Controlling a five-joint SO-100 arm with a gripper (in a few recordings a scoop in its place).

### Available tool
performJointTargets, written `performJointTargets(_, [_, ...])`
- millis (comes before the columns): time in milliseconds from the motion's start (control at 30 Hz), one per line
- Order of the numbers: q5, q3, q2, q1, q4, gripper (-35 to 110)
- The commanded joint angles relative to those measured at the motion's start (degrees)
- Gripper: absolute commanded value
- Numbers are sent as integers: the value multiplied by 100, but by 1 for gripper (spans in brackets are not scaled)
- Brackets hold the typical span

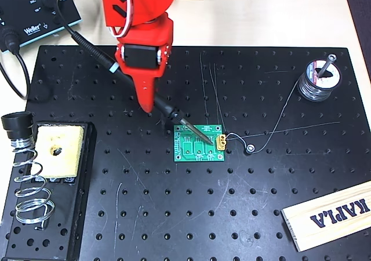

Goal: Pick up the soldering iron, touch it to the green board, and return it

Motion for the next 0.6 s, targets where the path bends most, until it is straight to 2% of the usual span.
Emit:
performJointTargets(0, [-246,-281,396,264,255,0])
performJointTargets(300, [-659,-914,993,1318,1327,0])
performJointTargets(567, [-299,-2004,1441,2689,2760,0])
